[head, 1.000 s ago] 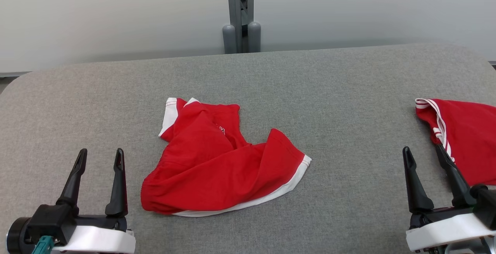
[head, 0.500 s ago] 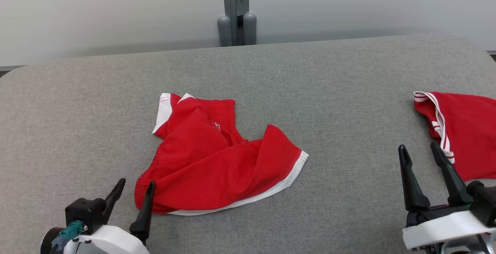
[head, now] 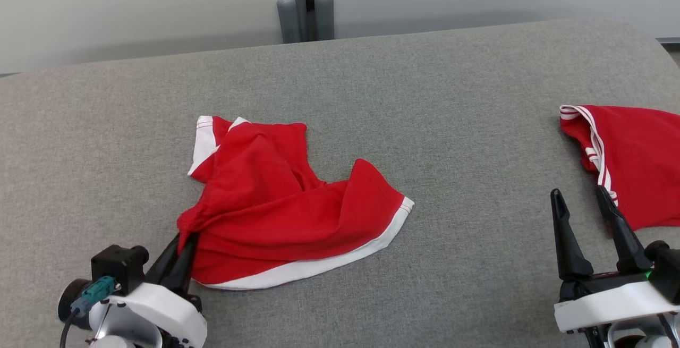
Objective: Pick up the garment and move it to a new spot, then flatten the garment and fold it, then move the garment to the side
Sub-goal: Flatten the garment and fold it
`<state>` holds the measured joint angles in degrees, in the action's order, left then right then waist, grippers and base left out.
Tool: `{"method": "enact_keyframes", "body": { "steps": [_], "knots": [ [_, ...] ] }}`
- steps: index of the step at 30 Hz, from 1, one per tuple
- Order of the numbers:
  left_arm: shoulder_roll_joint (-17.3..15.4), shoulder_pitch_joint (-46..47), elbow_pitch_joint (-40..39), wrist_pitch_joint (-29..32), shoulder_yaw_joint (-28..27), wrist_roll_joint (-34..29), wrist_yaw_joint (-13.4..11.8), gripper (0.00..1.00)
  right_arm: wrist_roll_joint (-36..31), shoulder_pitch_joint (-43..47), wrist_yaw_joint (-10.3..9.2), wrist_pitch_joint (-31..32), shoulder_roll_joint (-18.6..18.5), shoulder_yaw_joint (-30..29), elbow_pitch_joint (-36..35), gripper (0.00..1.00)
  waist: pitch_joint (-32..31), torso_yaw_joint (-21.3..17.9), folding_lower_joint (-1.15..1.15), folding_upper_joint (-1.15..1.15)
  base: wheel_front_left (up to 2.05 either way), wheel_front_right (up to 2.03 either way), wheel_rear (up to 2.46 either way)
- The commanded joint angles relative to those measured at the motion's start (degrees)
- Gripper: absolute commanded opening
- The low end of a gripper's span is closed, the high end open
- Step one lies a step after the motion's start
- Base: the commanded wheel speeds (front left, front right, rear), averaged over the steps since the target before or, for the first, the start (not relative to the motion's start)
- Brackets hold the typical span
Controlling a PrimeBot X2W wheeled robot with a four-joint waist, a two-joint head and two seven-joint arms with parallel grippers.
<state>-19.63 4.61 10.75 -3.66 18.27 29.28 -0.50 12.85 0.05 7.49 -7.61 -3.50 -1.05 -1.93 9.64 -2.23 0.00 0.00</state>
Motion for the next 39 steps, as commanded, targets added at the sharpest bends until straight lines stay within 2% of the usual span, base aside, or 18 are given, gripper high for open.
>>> {"method": "enact_keyframes", "body": {
  "steps": [1, 6, 10, 13, 16, 19, 20, 21, 22, 23, 24, 25, 31, 35, 39],
  "knots": [
    [-0.63, 1.36, -1.92, -0.17, 0.13, -0.73, -0.24, 0.0, 0.27, -0.76, 0.01, -0.43, -0.19, -0.31, -0.04, 1.0, 0.34, -0.02, 0.0, 0.0, 0.0, 0.0, 0.0],
    [-1.16, 3.53, -8.37, 2.01, 1.43, -2.53, -0.95, 0.0, 0.21, -1.42, 0.01, -0.18, -0.14, -0.61, -0.23, 1.0, 1.37, -0.36, 0.0, 0.0, 0.0, 0.0, 0.0],
    [-0.91, 7.12, -9.49, 4.17, 2.65, -3.47, -0.53, 0.0, 0.6, -2.57, 0.01, -0.42, -0.09, -0.12, -0.2, 1.0, 2.84, -1.58, 0.0, 0.0, 0.0, 0.0, 0.0],
    [-0.21, 10.68, -6.64, 4.66, 2.82, -3.31, 0.01, 0.0, 0.9, -3.43, 0.01, -0.89, -0.03, 0.32, 0.16, 1.0, 4.07, -2.85, 0.0, 0.0, 0.0, 0.0, 0.0],
    [0.4, 15.69, 0.88, 4.16, 2.31, -2.63, 0.97, 0.0, 1.6, -4.51, 0.01, -1.69, 0.09, 0.89, 1.3, 1.0, 5.45, -4.88, 0.0, 0.0, 0.0, 0.0, 0.0],
    [1.01, 17.87, 4.64, 3.7, 2.24, -2.17, 1.65, 0.0, 1.89, -4.65, 0.01, -2.05, 0.14, 1.18, 1.98, 1.0, 6.03, -5.71, 0.0, 0.0, 0.0, 0.0, 0.0],
    [1.19, 18.85, 6.65, 3.53, 2.25, -2.1, 2.1, 0.08, 1.99, -4.76, 0.01, -2.22, 0.17, 1.33, 2.24, 1.0, 6.27, -6.04, 0.0, 0.0, 0.0, 0.0, 0.0],
    [1.49, 19.68, 8.5, 3.28, 2.31, -1.88, 2.37, 0.25, 2.07, -5.03, 0.01, -2.35, 0.19, 1.39, 2.39, 1.0, 6.43, -6.32, 0.0, 0.0, 0.0, 0.0, 0.0],
    [1.89, 20.31, 10.45, 3.21, 2.63, -1.58, 2.91, 0.36, 2.14, -5.19, 0.01, -2.67, 0.19, 1.28, 2.61, 1.0, 6.51, -6.48, 0.0, 0.0, 0.0, 0.0, 0.0],
    [2.13, 21.01, 12.13, 2.87, 2.72, -1.56, 3.15, 0.54, 2.24, -5.34, 0.01, -2.76, 0.21, 1.28, 2.93, 1.0, 6.58, -6.6, 0.0, 0.0, 0.0, 0.0, 0.0],
    [2.47, 21.69, 13.8, 2.58, 2.89, -1.57, 3.44, 0.96, 2.3, -5.45, 0.01, -2.86, 0.23, 1.33, 3.22, 1.0, 6.61, -6.69, 0.0, 0.0, 0.0, 0.0, 0.0],
    [2.88, 22.27, 15.15, 2.0, 3.09, -1.7, 3.55, 1.0, 2.28, -5.54, 0.01, -3.04, 0.25, 1.39, 3.44, 1.0, 6.61, -6.77, 0.0, 0.0, 0.0, 0.0, 0.0],
    [4.1, 22.29, 17.68, -4.44, 3.2, -3.15, 2.27, 1.0, 1.82, -4.89, 0.01, -3.27, 0.26, 0.49, 4.04, 1.0, 5.16, -5.67, 0.0, 0.0, 0.0, 0.0, 0.0],
    [3.86, 19.75, 14.7, -6.59, 3.16, -3.5, 1.24, 1.0, 1.43, -4.24, 0.01, -2.85, 0.12, 0.24, 3.88, 1.0, 3.63, -3.94, 0.0, 0.0, 0.0, 0.0, 0.0],
    [2.92, 16.22, 9.85, -6.08, 3.17, -3.58, -0.25, 1.0, 1.04, -3.32, 0.01, -2.1, -0.25, 0.28, 3.38, 1.0, 2.34, -2.14, 0.0, 0.0, 0.0, 0.0, 0.0]
  ]
}}
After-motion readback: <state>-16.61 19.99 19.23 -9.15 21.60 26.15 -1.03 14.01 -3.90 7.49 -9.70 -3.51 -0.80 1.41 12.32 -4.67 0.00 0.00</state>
